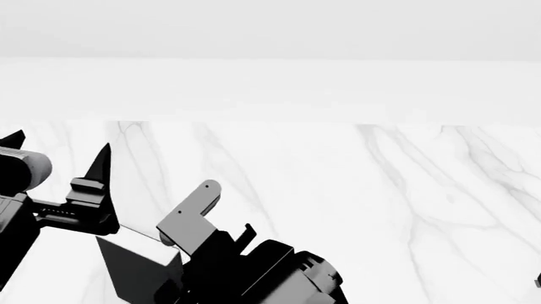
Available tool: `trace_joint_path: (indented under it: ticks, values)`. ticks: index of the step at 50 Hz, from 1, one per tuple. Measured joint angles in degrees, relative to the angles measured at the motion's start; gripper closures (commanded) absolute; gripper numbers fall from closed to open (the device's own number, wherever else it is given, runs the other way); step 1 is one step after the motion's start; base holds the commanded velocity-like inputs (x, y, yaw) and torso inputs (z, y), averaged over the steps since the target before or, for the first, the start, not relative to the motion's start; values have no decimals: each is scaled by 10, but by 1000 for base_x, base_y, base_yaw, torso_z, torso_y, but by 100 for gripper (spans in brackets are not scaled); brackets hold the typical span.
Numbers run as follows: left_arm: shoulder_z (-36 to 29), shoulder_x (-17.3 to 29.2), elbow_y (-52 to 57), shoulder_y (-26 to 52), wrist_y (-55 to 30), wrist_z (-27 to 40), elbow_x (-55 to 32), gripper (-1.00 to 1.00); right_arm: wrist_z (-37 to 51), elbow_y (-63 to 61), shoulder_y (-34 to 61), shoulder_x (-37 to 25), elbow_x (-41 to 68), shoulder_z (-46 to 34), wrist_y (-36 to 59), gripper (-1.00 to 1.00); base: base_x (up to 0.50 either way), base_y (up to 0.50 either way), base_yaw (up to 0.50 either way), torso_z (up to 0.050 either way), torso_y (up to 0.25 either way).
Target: Pick up the book on the left and place it on top of the shelf.
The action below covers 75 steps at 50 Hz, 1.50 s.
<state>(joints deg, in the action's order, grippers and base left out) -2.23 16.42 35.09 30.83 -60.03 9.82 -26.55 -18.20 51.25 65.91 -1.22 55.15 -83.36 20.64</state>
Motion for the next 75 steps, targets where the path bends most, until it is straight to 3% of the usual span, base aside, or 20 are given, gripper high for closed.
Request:
trace_joint_path:
  ticks: [15,30,36,53,62,75]
  values:
    - [0,3,-3,-5,6,2,-2,-100,16,3,14,-5,57,-52,-25,100,0,0,0,0,0]
    - [2,4,2,-1,0,7,-10,-100,103,-113,78,-86,90,-50,16,100,0,0,0,0,1]
    - [4,5,4,0,-1,8,-13,-100,167,-154,116,-118,84,-52,43,100,0,0,0,0,2]
    - [10,7,15,1,-7,14,-22,-100,450,-220,230,-161,-36,-129,186,100,0,0,0,0,1]
    - [12,9,18,2,-8,17,-26,-100,519,-119,263,-138,-103,-175,240,100,0,0,0,0,2]
    - [15,11,21,3,-10,20,-31,-100,518,135,260,-89,-238,-185,280,100,0,0,0,0,2]
